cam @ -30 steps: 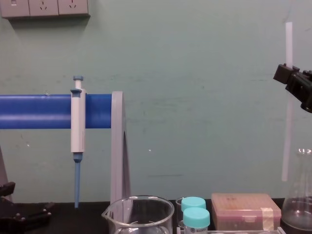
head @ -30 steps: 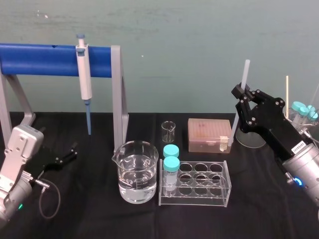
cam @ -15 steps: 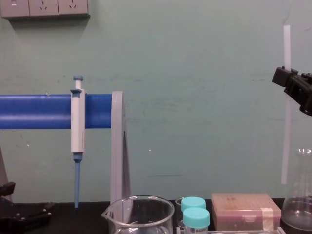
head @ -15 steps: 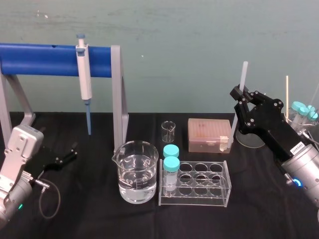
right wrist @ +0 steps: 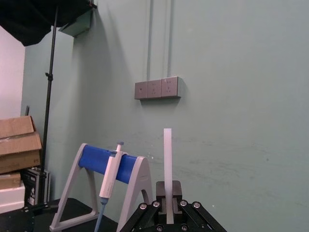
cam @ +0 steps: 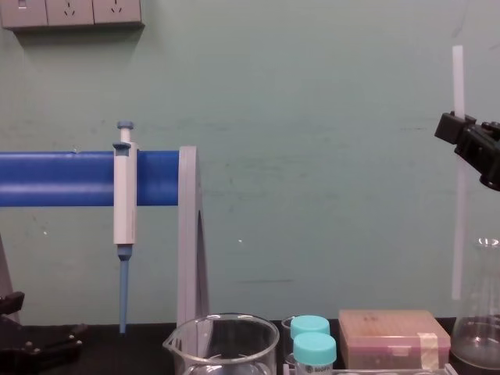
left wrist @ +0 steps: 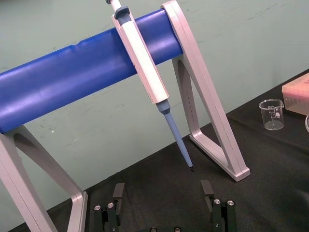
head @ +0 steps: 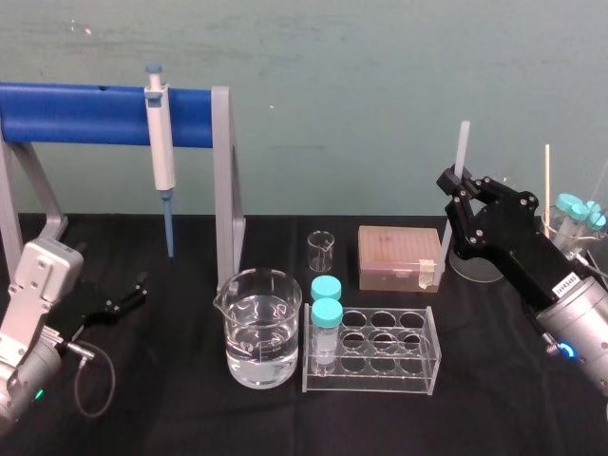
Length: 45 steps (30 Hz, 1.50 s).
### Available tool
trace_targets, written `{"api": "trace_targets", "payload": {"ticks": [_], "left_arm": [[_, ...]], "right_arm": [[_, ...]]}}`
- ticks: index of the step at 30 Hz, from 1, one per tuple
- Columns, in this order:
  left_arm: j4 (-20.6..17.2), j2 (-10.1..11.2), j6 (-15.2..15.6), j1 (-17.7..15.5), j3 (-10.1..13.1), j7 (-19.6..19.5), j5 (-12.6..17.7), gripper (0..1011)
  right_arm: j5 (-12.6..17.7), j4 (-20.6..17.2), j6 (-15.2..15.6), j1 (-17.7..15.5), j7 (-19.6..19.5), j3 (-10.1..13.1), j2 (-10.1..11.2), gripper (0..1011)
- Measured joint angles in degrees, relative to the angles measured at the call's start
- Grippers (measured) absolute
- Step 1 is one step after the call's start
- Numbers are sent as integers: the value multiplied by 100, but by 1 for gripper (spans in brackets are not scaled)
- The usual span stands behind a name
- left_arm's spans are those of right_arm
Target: Pick up the stirring rod with one hand, then place it down.
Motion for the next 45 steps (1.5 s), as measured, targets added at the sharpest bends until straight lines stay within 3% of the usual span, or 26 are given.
{"api": "trace_targets", "payload": {"ticks": [45], "left_arm": [[0, 0, 0, 0, 0, 0, 0, 1000]], "right_arm": [[-45, 103, 35, 77, 3, -60, 4, 67]]}}
